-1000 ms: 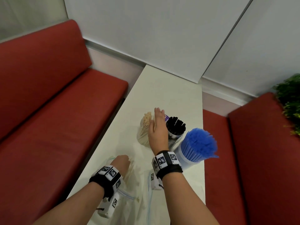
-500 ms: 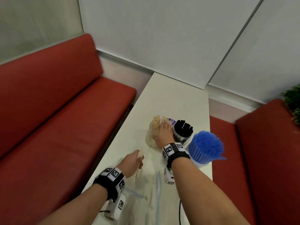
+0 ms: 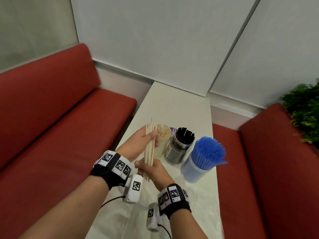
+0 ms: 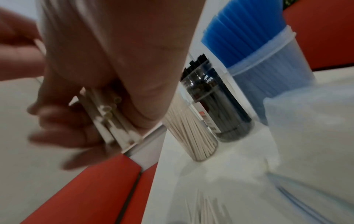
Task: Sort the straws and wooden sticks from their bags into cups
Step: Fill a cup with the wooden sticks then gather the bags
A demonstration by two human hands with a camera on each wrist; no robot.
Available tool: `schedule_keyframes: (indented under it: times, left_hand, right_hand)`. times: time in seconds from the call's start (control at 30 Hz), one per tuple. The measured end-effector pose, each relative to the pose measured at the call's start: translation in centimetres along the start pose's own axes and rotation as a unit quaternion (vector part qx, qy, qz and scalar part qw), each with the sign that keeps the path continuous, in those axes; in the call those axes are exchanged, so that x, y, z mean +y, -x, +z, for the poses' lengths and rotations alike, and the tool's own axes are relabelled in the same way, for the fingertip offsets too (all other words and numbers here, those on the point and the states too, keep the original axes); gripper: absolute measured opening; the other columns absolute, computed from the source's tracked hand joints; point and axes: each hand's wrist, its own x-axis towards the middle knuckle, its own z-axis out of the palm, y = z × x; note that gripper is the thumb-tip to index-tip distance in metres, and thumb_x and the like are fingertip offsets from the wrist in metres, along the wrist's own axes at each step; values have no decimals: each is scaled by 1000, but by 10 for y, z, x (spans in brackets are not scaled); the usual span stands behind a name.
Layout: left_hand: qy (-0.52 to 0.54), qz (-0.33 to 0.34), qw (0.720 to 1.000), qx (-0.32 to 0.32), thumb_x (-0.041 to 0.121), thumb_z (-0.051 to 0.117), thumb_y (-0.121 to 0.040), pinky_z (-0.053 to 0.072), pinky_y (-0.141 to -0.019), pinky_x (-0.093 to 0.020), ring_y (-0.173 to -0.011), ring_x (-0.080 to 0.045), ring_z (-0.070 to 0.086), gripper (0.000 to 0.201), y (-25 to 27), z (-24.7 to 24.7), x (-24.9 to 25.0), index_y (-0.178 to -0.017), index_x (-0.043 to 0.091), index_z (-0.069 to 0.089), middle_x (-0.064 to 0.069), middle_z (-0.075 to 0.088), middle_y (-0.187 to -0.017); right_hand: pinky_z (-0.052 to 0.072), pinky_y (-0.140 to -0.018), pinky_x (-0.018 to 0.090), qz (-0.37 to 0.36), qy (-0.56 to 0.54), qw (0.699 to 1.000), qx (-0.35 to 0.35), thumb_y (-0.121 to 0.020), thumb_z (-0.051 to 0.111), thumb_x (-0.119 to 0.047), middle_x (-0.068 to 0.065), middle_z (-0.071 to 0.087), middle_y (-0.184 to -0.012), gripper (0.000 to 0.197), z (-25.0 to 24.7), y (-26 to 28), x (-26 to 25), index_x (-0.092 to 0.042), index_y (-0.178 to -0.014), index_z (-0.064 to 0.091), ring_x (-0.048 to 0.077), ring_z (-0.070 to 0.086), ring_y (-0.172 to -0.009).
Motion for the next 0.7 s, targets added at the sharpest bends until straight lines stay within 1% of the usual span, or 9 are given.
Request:
schedule_keyframes:
  times: [0.1,0.17,0.27,0.33,0.4,0.47,0.53,0.6,0.7]
  left_hand:
    - [85,0,996,-33,19,66,-92,52,-60,-33,-62,-24,56,25,2,16,22,-111,6,57,-11,57,-71]
    - [80,-24,995,-63,30,77,-81,47,-52,-29,-49,-21,48,23,7,25,31,-84,11,65,-8,48,-56]
    - [81,15,995,-51,35,77,-82,37,-45,-25,-39,-18,33,49,9,36,48,-53,13,43,-4,31,-45]
    - [116,74,990,-39,25,72,-87,32,-42,-24,-37,-17,26,53,7,40,64,-51,13,34,-2,26,-42]
    - [137,115,983,-45,17,69,-88,31,-42,-25,-36,-16,24,52,6,40,77,-51,14,32,-2,23,-41]
    - [120,126,983,-55,14,68,-87,33,-43,-26,-37,-17,25,51,8,42,79,-52,12,31,-5,22,-44]
    - [97,111,987,-65,14,68,-87,37,-46,-27,-40,-18,28,50,13,44,71,-54,11,30,-7,24,-47]
    - [89,84,990,-66,15,68,-87,38,-48,-28,-41,-18,30,49,18,43,61,-55,11,31,-7,25,-48]
    - [73,41,995,-56,14,66,-87,34,-45,-26,-40,-17,27,47,18,33,53,-52,13,35,-6,27,-44]
  right_hand:
    - [37,-45,23,-21,-23,1000,-5,-86,79,-25,-1,55,-56,21,-2,6,-25,-13,-80,62,12,41,-44]
    - [35,-45,27,-47,-26,998,-12,-81,78,-16,3,57,-61,17,-4,7,-44,-16,-83,61,13,38,-45]
    - [43,-59,31,-70,-6,997,13,-74,80,-13,9,60,-73,15,-8,13,-55,-17,-83,69,17,50,-59]
    - [50,-78,36,-40,-50,998,8,-77,81,-1,11,65,-85,38,-11,20,-50,-10,-110,65,22,61,-78]
    - [48,-95,49,-2,-113,994,-5,-79,74,12,16,66,-96,62,-11,27,-47,-4,-134,50,30,66,-89]
    - [41,-108,61,-15,-145,989,-24,-80,68,19,29,63,-109,67,-10,27,-53,2,-140,43,39,64,-101]
    - [45,-109,60,-59,-151,984,-69,-79,68,18,33,62,-114,53,-6,23,-66,5,-129,55,42,62,-108]
    - [56,-101,47,-67,-160,978,-117,-80,69,15,26,66,-112,48,-4,22,-75,3,-125,60,38,66,-107]
    - [52,-106,45,-23,-129,981,-145,-83,67,15,21,60,-132,74,-16,35,-79,-6,-149,42,33,63,-119]
